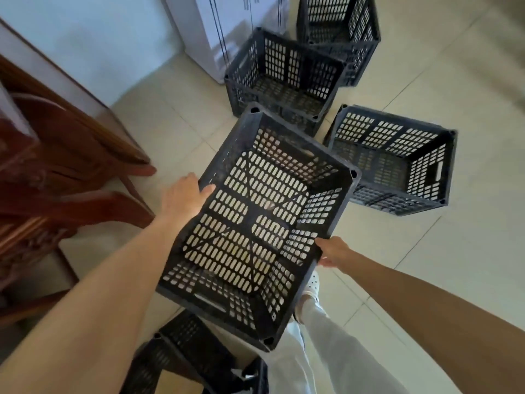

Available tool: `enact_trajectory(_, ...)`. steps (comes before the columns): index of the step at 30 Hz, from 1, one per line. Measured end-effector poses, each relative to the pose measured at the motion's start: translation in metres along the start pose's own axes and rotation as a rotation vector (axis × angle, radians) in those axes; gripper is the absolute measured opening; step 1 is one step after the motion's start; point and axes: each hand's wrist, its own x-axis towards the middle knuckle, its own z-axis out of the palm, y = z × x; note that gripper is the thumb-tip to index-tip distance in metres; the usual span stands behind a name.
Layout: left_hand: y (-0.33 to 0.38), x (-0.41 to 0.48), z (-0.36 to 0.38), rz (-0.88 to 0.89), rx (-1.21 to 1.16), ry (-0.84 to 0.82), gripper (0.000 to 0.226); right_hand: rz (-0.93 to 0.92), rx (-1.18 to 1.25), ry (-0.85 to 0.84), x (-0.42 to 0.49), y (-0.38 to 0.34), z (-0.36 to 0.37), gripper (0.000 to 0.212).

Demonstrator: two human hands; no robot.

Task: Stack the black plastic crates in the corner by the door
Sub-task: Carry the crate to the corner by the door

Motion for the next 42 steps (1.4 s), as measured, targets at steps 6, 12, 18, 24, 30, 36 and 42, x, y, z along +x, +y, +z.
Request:
enact_trajectory(6,0.037,-0.058,-0.068,0.111,0.028,0.051,0.035,-0.114,-0.037,0.032,-0.084,0.003,-0.078,0.022)
enact_trajectory(12,0.096,-0.091,-0.107,0.222,0.081,0.067,0.046,-0.250,-0.144,0.167,-0.132,0.026,-0.152,0.032)
enact_trajectory(18,0.186,-0.119,-0.122,0.387,0.128,0.115,0.052,-0.265,-0.214,0.367,-0.160,0.075,-0.236,0.031)
enact_trajectory(24,0.305,-0.156,-0.124,0.458,0.150,0.059,0.045,-0.249,-0.192,0.619,-0.165,0.135,-0.329,0.040)
enact_trajectory(30,0.449,-0.196,-0.109,0.524,0.179,0.057,0.041,-0.165,-0.226,0.694,-0.154,0.198,-0.437,0.035)
enact_trajectory(36,0.567,-0.210,-0.097,0.532,0.148,0.075,0.040,-0.180,-0.294,0.725,-0.129,0.235,-0.547,0.033)
enact_trajectory(42,0.653,-0.192,-0.108,0.518,0.138,0.116,0.040,-0.227,-0.237,0.734,-0.101,0.218,-0.642,0.038)
